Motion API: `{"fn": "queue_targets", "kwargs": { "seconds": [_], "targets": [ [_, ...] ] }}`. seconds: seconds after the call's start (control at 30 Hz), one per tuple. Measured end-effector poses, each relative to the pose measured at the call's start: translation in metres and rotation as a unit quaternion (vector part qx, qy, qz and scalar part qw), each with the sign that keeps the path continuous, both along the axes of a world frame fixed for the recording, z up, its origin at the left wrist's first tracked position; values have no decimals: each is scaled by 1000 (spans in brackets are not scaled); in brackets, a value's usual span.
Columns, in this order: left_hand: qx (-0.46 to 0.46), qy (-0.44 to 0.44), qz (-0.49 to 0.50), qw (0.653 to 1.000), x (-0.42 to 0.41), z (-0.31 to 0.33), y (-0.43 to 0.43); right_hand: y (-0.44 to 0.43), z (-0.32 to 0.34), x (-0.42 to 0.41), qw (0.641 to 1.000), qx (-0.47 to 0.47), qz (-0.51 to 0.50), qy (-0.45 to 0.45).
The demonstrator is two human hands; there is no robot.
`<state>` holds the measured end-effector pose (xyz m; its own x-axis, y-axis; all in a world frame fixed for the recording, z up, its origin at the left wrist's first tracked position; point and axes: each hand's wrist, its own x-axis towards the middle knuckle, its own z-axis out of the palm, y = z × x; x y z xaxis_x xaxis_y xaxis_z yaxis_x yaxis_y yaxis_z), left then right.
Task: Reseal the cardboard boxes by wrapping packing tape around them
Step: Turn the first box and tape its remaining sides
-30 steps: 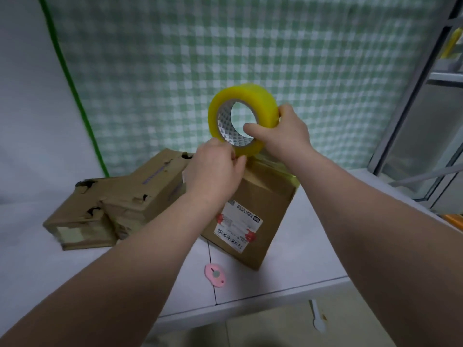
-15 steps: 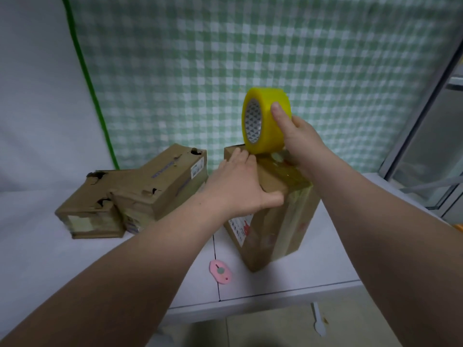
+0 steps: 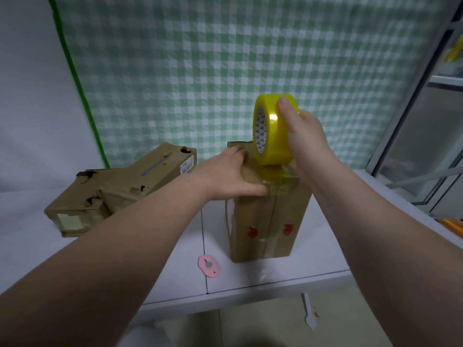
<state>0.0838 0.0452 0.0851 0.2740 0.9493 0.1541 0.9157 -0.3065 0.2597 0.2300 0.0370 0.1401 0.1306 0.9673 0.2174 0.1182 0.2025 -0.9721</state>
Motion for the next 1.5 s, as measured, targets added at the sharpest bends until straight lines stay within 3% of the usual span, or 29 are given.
{"fn": "queue_targets", "kwargs": {
  "seconds": [0.2, 0.5, 0.9, 1.5],
  "targets": [
    [-6, 6, -9, 1000, 0, 0, 2, -35, 4, 19, 998, -39, 1, 51],
    [-8, 48, 6, 999, -1, 4, 2, -81, 10, 23, 997, -75, -7, 2],
    [-12, 79, -7, 997, 3, 10, 2, -113, -52, 37, 985, -166, -32, 10],
    [21, 82, 11, 996, 12, 6, -1, -93, -85, 50, 978, -157, -80, -114]
  ]
}}
